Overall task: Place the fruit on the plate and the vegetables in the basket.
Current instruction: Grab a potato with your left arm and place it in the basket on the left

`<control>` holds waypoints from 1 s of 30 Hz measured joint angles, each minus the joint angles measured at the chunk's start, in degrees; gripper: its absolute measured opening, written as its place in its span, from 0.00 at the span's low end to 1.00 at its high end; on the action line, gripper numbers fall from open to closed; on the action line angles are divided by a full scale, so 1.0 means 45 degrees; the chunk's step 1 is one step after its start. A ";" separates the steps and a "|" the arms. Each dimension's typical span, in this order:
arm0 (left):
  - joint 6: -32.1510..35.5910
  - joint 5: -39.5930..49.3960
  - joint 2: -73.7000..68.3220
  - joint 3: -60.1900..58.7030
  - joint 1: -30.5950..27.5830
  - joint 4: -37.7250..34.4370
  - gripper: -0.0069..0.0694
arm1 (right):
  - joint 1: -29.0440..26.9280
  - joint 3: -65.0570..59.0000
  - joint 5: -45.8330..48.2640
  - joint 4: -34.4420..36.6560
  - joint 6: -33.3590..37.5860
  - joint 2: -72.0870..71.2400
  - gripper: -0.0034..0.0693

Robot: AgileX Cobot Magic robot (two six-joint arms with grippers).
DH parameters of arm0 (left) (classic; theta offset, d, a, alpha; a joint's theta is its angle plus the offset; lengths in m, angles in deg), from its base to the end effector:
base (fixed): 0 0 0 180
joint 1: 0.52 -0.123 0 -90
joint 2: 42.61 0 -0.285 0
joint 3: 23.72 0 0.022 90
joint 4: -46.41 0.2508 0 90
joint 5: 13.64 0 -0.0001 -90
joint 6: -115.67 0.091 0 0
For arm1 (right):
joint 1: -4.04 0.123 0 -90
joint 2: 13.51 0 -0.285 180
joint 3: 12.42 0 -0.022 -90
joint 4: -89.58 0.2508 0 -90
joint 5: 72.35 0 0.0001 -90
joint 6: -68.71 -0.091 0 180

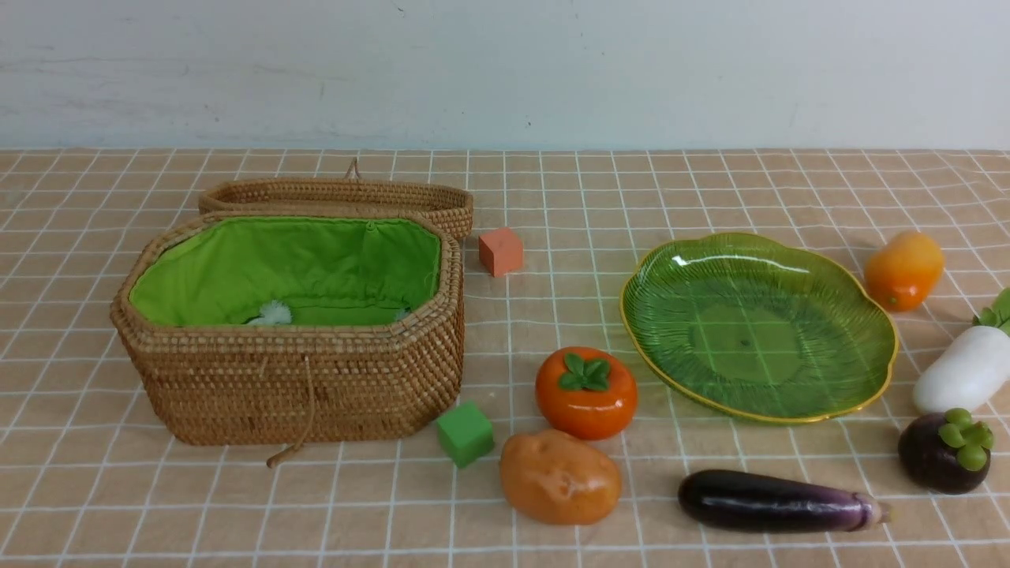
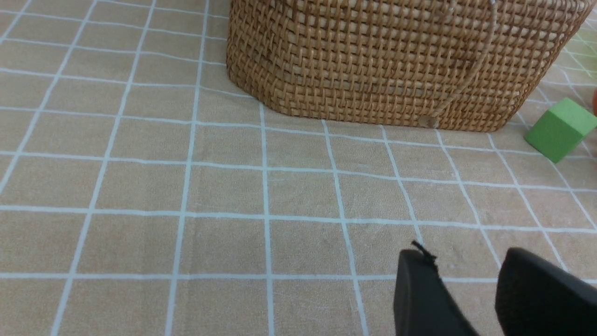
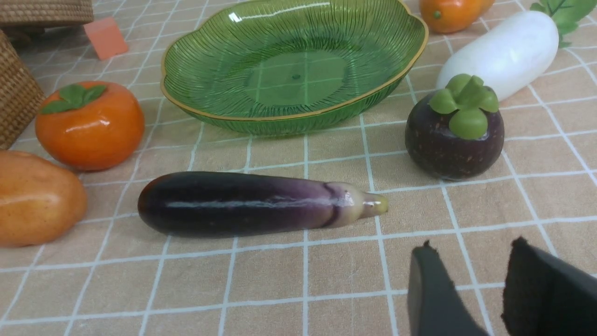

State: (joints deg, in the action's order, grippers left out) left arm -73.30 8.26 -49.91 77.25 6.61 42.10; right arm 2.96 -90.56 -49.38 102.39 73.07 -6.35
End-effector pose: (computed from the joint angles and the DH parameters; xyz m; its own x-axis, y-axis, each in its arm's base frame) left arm 0.0519 -0.0091 0.1688 -0.3354 -0.1842 -0.9239 0.0772 0.9720 -0.2218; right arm 0.0518 0.0069 0.1733 -0.3106 0.1353 -0.9409 -0.0235 0.9884 0.1499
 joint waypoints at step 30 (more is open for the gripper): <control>0.0982 0.2944 -0.1971 0.5085 -0.0014 -0.5438 0.07 | 0.0000 0.0000 -0.0172 -0.0281 -0.0048 0.0000 0.38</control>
State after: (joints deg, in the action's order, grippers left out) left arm -68.88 21.51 -58.78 100.13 6.55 17.63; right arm 2.96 -90.56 -50.16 101.12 72.85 -6.35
